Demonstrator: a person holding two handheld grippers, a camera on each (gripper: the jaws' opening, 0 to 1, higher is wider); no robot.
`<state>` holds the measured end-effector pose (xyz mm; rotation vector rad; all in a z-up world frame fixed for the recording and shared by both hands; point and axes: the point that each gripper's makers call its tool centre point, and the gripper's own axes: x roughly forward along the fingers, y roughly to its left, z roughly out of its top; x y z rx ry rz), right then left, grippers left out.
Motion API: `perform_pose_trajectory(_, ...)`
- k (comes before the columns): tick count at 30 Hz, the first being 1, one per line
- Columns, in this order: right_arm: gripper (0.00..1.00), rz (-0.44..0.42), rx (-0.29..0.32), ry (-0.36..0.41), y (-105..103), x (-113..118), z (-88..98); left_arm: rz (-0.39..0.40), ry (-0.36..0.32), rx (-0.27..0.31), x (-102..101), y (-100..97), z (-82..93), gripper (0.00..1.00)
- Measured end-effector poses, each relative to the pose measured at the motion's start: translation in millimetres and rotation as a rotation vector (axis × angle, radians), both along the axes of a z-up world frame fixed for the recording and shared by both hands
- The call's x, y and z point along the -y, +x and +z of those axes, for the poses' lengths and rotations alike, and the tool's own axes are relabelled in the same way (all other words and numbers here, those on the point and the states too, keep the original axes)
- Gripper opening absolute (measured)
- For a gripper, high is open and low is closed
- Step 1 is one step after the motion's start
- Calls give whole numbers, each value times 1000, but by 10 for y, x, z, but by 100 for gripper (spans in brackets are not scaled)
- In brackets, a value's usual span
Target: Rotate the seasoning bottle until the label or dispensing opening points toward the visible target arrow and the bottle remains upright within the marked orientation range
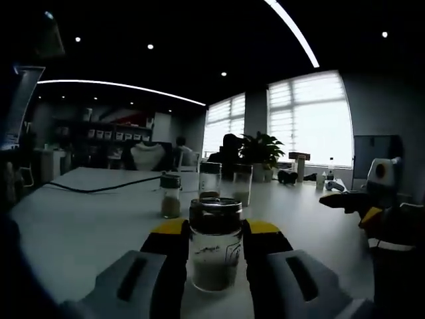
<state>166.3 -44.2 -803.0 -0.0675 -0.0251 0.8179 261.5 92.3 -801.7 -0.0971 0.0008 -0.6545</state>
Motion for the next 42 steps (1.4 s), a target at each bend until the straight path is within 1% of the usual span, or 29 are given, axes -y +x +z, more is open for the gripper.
perform_pose_trajectory(3, 62, -2, -3, 17, 1, 12, 2, 0, 5, -4, -30, 8, -28, 34)
perform_pose_trajectory(6, 62, -2, -9, 15, 11, 20, -21, 4, 13, -7, -46, 26, -57, 34)
perform_pose_trajectory(9, 62, -4, -18, 22, 21, 29, -36, 3, -3, -10, -67, 72, -61, 34)
perform_pose_trajectory(12, 62, -2, -20, 23, 13, 25, -37, -1, -29, -32, -69, 133, -57, 34)
perform_pose_trajectory(16, 60, 6, -17, 24, -2, 12, -38, -13, -26, -22, -30, 186, -55, 34)
perform_pose_trajectory(19, 60, 5, -15, 28, -6, 8, -38, 0, 14, -6, -38, 223, -53, 34)
perform_pose_trajectory(23, 60, 6, -20, 32, -2, 6, -57, -2, 1, -14, -56, 279, -51, 34)
perform_pose_trajectory(26, 59, 8, -30, 36, 1, 3, -77, -11, 67, 17, -39, 351, -54, 34)
perform_pose_trajectory(28, 59, 11, -35, 37, -2, -1, -90, -14, 11, -20, -45, 410, -50, 34)
perform_pose_trajectory(29, 59, 12, -37, 38, -2, -2, -93, -15, 3, -17, -49, 433, -33, 34)
perform_pose_trajectory(31, 59, 12, -37, 38, 0, -2, -93, -19, 8, -2, -35, 469, -4, 34)
perform_pose_trajectory(32, 59, 12, -39, 39, 1, -3, -95, -17, 20, 14, -27, 505, 17, 34)
perform_pose_trajectory(33, 59, 13, -39, 40, 1, -4, -94, -16, 27, 17, -24, 526, 22, 34)
perform_pose_trajectory(36, 59, 13, -36, 40, 1, 4, -88, -15, 41, 11, -35, 604, -1, 34)
perform_pose_trajectory(39, 58, 10, -38, 41, 7, 25, -100, -28, 47, -3, -34, 593, -71, 34)
perform_pose_trajectory(40, 58, 10, -43, 42, 12, 32, -112, -33, 29, 40, -35, 593, 2, 34)
perform_pose_trajectory(41, 58, 9, -47, 45, 16, 40, -122, -28, 21, 8, -48, 566, -38, 34)
perform_pose_trajectory(42, 58, 7, -51, 49, 21, 50, -130, -27, 19, 7, -59, 561, -26, 34)
